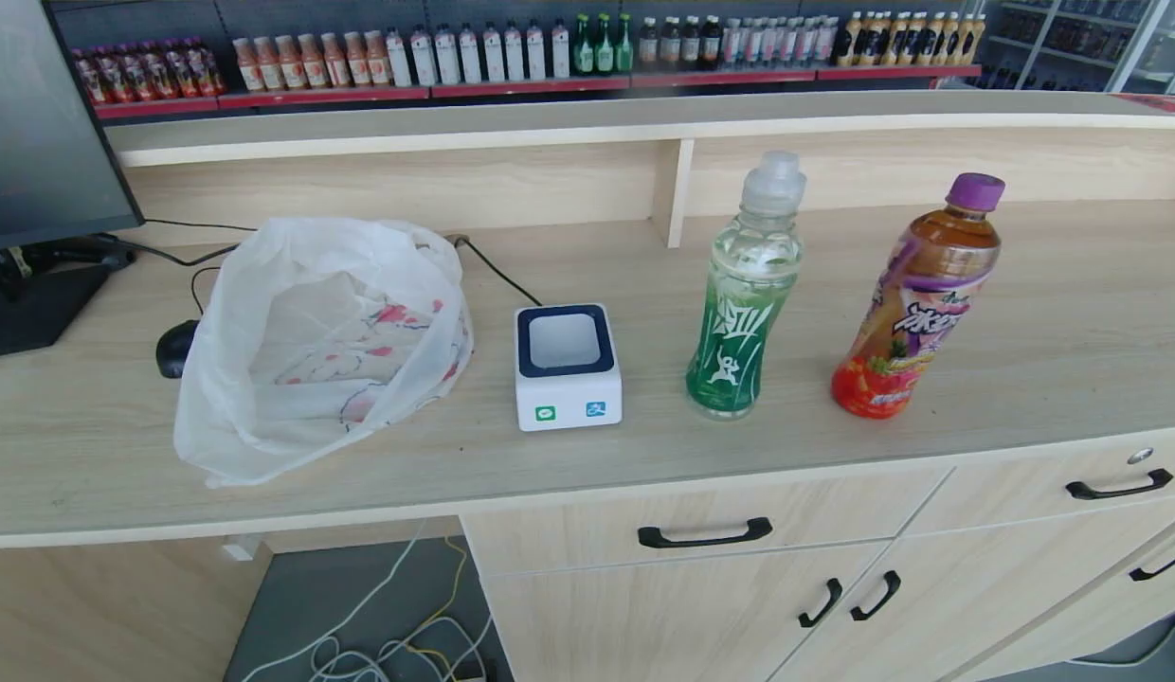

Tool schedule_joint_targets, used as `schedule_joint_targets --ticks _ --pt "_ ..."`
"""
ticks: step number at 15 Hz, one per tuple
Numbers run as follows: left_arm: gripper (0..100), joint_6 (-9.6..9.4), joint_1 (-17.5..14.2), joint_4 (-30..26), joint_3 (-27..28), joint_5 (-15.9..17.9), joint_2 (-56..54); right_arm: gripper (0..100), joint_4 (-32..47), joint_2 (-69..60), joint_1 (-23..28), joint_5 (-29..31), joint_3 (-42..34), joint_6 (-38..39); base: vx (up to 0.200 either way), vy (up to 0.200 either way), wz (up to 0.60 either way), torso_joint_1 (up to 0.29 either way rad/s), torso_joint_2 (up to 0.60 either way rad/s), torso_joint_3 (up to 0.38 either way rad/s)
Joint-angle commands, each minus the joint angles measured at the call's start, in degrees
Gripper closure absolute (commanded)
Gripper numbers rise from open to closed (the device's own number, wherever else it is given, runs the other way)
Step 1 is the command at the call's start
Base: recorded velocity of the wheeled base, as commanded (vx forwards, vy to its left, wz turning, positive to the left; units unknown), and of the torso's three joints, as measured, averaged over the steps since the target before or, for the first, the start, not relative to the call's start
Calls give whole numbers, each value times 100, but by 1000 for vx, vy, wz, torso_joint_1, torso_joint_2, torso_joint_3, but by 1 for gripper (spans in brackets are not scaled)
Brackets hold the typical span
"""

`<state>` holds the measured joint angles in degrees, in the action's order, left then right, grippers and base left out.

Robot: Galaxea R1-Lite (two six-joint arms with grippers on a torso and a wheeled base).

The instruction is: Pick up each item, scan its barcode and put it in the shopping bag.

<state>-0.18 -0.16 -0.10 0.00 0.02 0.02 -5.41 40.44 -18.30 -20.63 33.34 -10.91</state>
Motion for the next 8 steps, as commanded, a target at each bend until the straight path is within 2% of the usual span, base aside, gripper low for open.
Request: schedule_joint_targets --ticks 1,4,8 --pt "0 1 -2 1 0 -2 -2 0 -346 1300 -411 -3 568 -16 0 0 0 0 0 0" --pt "0 1 -2 1 0 -2 -2 0 -1137 2276 -482 94 999 -122 0 0 0 0 0 0" --pt "0 1 -2 1 0 6 -2 0 -1304 2680 -728 938 1394 -113 0 0 0 0 0 0"
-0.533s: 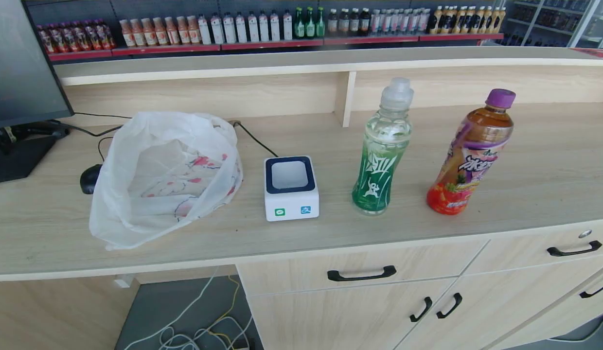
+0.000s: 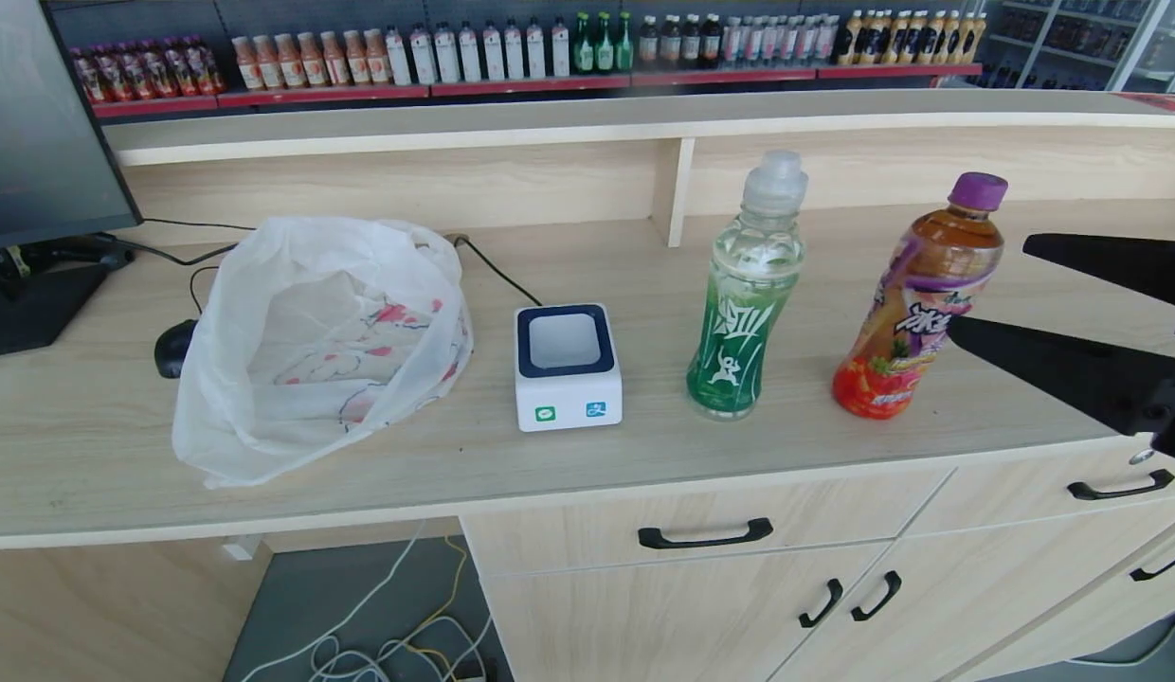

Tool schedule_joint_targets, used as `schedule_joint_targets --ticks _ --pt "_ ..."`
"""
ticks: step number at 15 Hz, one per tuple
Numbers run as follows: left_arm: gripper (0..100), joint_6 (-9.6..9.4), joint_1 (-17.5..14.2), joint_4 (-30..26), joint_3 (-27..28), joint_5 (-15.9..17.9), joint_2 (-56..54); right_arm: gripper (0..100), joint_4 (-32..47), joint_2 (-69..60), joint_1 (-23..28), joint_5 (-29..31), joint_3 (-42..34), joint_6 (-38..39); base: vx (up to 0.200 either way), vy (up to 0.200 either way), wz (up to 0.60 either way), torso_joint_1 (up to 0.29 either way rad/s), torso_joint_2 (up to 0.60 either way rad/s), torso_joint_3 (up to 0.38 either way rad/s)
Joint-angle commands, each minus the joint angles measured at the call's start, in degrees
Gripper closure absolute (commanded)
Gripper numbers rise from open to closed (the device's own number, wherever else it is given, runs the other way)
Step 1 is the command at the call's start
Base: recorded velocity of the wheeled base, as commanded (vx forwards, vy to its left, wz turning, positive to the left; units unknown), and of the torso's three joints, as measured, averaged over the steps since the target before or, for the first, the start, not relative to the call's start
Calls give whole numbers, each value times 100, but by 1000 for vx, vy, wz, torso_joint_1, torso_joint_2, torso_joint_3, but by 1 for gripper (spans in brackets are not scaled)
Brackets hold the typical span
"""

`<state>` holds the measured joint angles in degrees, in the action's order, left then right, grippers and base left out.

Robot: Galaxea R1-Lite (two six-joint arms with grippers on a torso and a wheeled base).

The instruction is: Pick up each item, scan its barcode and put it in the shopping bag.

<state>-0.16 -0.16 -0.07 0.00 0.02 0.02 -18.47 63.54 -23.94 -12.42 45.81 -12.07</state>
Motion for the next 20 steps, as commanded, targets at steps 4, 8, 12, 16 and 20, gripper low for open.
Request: schedule_joint_targets --ticks 4,8,12,16,20 --pt "0 -2 -2 -1 0 6 -2 0 -34 757 -1121 1497 323 12 0 0 0 0 0 0" --pt "0 -2 -2 -1 0 -2 -2 0 -887 1135 -1157 2332 218 12 0 0 0 0 0 0" --pt "0 -2 -2 -1 0 6 -2 0 -2055 1495 -1227 2939 -319 12 0 0 0 0 0 0" --pt "0 -2 -2 -1 0 -2 -2 0 -2926 1873 -1429 3062 -582 12 0 0 0 0 0 0" --pt "0 -2 -2 -1 0 -2 -2 0 -3119 1996 -1455 3079 -679 12 0 0 0 0 0 0"
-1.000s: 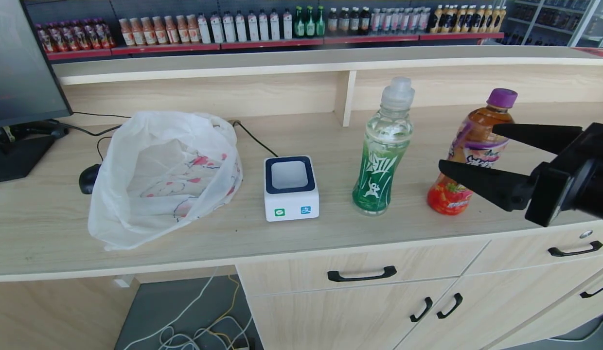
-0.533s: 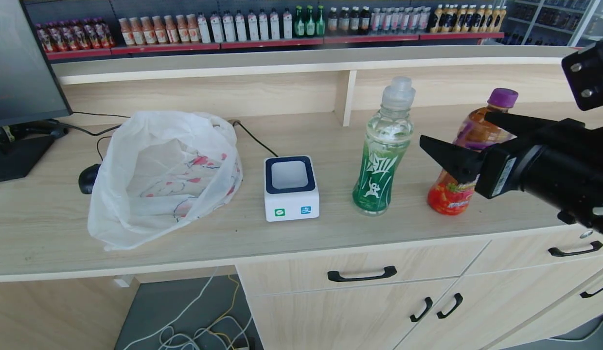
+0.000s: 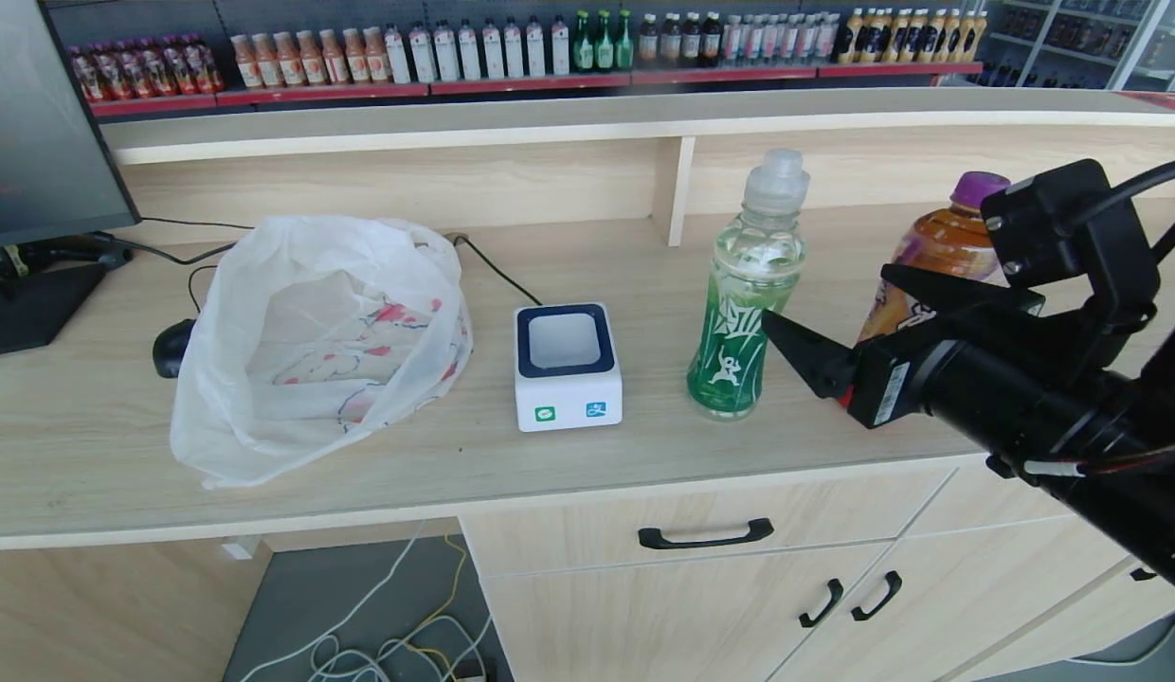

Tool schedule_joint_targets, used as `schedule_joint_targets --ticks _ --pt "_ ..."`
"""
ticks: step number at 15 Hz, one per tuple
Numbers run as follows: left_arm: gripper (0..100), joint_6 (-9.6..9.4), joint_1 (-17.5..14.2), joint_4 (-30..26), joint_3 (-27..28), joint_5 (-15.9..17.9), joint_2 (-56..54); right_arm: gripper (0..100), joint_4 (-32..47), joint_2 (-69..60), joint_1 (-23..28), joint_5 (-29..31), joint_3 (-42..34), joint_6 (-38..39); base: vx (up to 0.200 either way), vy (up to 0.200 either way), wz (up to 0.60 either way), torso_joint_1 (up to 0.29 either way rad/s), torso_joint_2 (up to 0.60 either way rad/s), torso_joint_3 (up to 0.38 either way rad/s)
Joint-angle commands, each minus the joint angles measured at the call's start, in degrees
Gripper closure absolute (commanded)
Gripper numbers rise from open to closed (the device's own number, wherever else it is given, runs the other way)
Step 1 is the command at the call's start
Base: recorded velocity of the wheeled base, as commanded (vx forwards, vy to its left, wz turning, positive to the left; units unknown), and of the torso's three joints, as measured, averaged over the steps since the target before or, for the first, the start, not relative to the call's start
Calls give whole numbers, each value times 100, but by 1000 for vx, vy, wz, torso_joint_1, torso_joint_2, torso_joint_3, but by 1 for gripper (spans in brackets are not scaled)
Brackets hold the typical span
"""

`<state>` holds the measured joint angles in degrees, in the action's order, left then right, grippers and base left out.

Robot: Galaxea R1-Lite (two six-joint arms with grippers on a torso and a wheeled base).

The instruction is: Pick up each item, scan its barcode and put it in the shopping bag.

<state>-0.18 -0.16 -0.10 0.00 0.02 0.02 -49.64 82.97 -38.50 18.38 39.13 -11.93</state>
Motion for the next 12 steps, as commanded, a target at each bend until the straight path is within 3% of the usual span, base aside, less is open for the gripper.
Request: schedule_joint_targets --ticks 1,3,6,12 --pt "0 1 -2 1 0 -2 -2 0 -125 141 -9 -1 -64 -2 0 0 0 0 0 0" --pt "0 1 -2 1 0 -2 -2 0 -758 448 -17 104 -345 -2 0 0 0 0 0 0" --pt "0 1 -2 1 0 -2 -2 0 -2348 1204 -17 350 -547 -2 0 0 0 0 0 0" --pt "0 1 -2 1 0 -2 -2 0 -2559 1512 -17 456 -529 -11 0 0 0 0 0 0"
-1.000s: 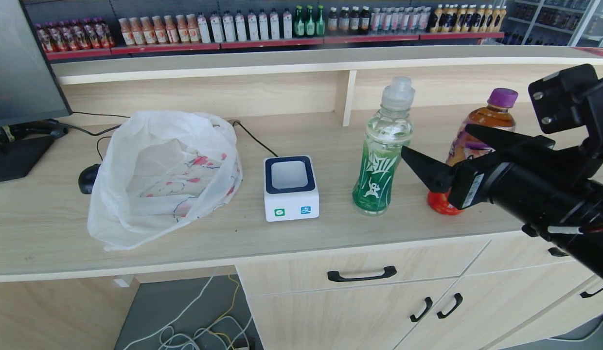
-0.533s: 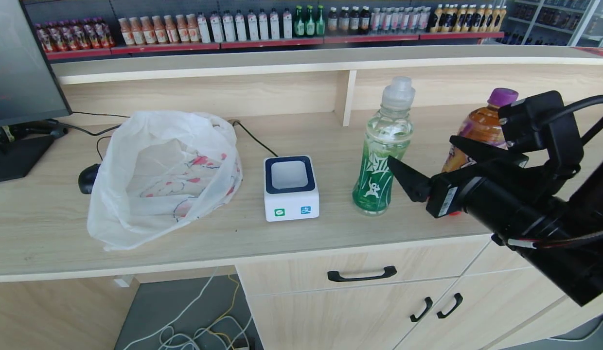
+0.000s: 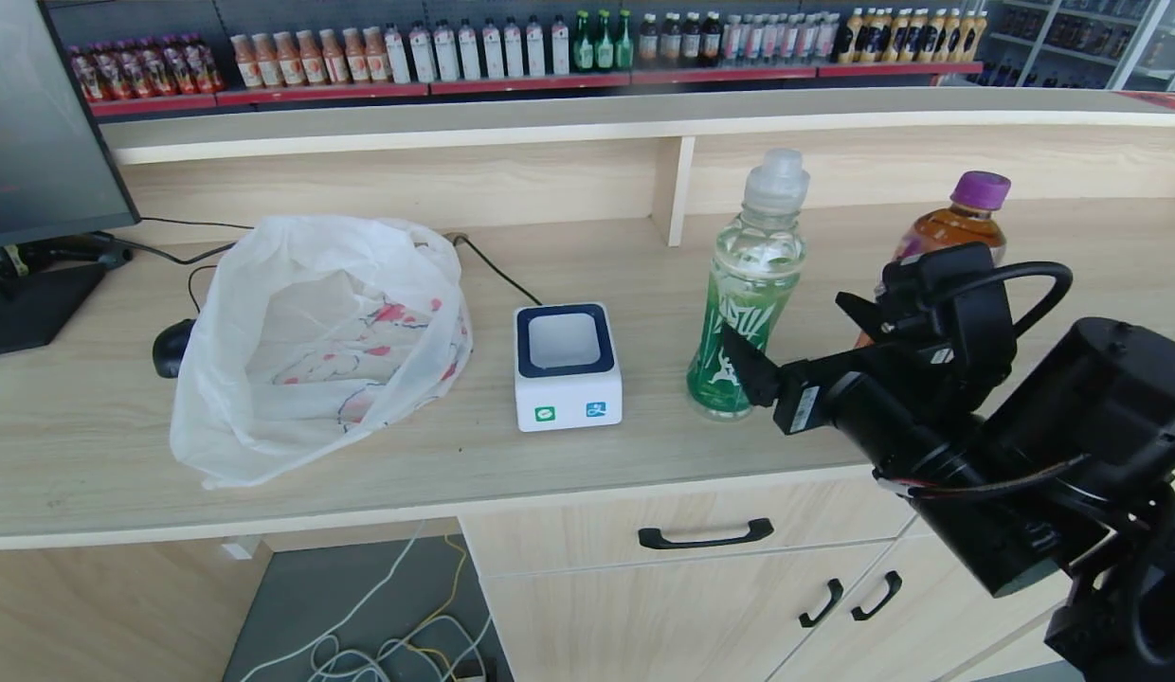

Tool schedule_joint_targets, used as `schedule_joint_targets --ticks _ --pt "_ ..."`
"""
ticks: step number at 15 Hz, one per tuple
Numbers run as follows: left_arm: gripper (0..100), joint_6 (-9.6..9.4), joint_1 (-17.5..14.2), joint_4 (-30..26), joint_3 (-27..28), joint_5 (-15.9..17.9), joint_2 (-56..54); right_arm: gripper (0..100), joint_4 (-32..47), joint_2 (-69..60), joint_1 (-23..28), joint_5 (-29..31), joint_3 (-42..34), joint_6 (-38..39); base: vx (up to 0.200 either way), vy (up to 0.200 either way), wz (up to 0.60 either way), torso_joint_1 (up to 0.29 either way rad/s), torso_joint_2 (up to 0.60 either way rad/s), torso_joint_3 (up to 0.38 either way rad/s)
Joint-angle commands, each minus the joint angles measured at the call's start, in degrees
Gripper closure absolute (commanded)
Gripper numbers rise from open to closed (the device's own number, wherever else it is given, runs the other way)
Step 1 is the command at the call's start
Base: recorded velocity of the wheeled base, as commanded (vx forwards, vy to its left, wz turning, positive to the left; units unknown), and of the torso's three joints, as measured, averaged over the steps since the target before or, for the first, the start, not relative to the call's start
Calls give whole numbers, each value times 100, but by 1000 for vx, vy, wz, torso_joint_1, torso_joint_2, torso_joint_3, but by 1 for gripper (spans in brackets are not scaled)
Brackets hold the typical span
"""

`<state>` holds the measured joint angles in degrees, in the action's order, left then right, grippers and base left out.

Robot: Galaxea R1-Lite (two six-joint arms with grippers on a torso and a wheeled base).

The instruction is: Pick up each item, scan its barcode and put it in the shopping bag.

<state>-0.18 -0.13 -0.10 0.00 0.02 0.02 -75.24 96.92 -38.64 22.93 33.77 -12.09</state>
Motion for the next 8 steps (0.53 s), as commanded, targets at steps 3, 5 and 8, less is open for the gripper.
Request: schedule_joint_targets --ticks 3,5,8 --pt "0 1 -4 1 0 -2 -2 0 -17 284 -3 1 192 14 0 0 0 0 0 0" --pt "0 1 -4 1 0 -2 -2 0 -17 372 41 1 253 58 0 0 0 0 0 0" --pt "0 1 -4 1 0 -2 -2 0 -8 600 94 1 605 67 0 0 0 0 0 0"
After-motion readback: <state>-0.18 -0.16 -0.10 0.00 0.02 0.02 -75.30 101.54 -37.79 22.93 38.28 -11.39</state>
